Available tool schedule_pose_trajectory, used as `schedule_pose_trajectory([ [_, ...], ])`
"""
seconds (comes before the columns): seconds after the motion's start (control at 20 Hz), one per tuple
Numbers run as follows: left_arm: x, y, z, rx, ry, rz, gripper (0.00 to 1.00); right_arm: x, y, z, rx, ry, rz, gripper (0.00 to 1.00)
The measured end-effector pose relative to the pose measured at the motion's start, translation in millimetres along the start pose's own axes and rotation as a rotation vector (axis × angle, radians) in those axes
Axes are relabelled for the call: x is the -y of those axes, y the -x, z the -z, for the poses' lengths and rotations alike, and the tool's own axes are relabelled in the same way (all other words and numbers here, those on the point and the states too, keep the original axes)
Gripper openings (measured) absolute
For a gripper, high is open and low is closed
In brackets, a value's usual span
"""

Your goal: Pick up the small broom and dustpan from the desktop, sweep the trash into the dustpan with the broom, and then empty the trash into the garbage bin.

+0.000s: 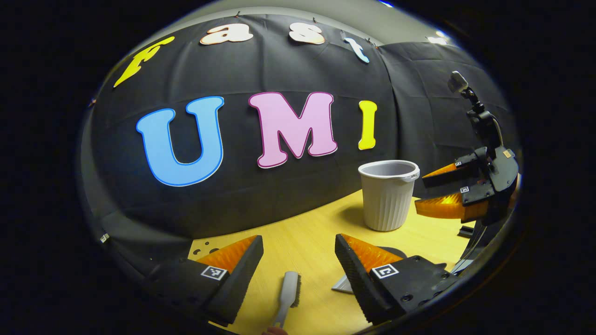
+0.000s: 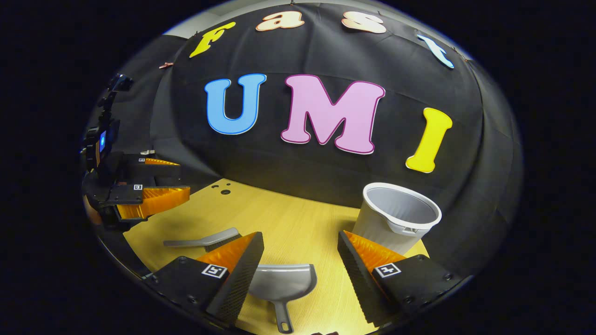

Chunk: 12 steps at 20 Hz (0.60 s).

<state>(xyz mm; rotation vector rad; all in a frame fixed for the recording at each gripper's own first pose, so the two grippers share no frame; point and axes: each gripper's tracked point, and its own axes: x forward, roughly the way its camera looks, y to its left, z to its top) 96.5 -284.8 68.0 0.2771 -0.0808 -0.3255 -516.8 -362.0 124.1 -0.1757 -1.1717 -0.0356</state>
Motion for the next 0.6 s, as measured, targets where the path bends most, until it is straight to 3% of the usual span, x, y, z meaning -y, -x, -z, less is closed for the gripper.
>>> schedule_pose_trajectory([
  [0.25, -12.4, 12.6, 4.7, -0.021, 0.013, -0.091, 0.97, -10.4, -7.5, -2.0, 0.039, 0.035, -0.042, 0.98],
  [0.6, -14.6, 21.1, 10.2, -0.046, 0.036, -0.242, 0.97, 1.8, -25.5, 14.7, -0.016, 0.047, -0.097, 0.99],
])
